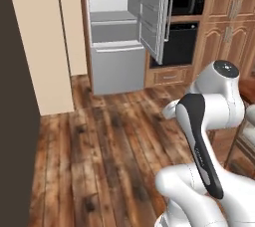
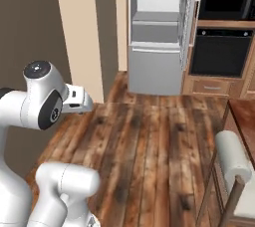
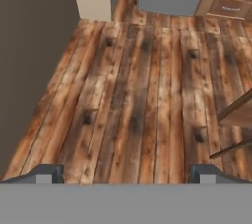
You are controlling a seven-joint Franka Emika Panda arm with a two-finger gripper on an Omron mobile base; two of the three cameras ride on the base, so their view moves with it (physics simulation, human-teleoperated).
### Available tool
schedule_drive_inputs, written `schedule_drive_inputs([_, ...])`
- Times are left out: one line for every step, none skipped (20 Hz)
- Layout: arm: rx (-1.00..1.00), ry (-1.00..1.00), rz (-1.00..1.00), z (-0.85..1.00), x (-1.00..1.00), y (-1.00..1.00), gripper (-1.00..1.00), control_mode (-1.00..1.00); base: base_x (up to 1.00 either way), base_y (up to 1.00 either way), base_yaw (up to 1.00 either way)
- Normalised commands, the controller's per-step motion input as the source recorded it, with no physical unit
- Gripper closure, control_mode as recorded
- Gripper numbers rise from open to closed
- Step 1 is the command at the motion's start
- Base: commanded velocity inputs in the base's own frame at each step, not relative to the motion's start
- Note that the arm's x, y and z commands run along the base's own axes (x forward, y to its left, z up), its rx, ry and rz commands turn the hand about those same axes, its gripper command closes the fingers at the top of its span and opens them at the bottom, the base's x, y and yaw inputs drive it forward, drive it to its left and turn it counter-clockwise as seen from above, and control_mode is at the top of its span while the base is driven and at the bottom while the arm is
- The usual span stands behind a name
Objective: Pick the two kiwis from the fridge and place them on the plate next to the blender to make a fruit smoothie.
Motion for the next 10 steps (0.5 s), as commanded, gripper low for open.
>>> schedule_drive_inputs([0.0,0.0,0.0,0.0,0.0,0.0,-1.0,1.0,1.0,0.0,-0.1])
schedule_drive_inputs([0.0,0.0,0.0,0.0,0.0,0.0,-1.0,1.0,1.0,0.0,-0.1])
schedule_drive_inputs([0.0,0.0,0.0,0.0,0.0,0.0,-1.0,1.0,1.0,0.0,-0.11])
schedule_drive_inputs([0.0,0.0,0.0,0.0,0.0,0.0,-1.0,1.0,1.0,0.0,-0.1])
schedule_drive_inputs([0.0,0.0,0.0,0.0,0.0,0.0,-1.0,1.0,1.0,0.0,-0.09])
schedule_drive_inputs([0.0,0.0,0.0,0.0,0.0,0.0,-1.0,1.0,1.0,0.0,-0.08])
schedule_drive_inputs([0.0,0.0,0.0,0.0,0.0,0.0,-1.0,1.0,1.0,0.0,-0.09])
schedule_drive_inputs([0.0,0.0,0.0,0.0,0.0,0.0,-1.0,1.0,1.0,0.0,-0.1])
schedule_drive_inputs([0.0,0.0,0.0,0.0,0.0,0.0,-1.0,1.0,1.0,0.0,-0.09])
schedule_drive_inputs([0.0,0.0,0.0,0.0,0.0,0.0,-1.0,1.0,1.0,0.0,-0.08])
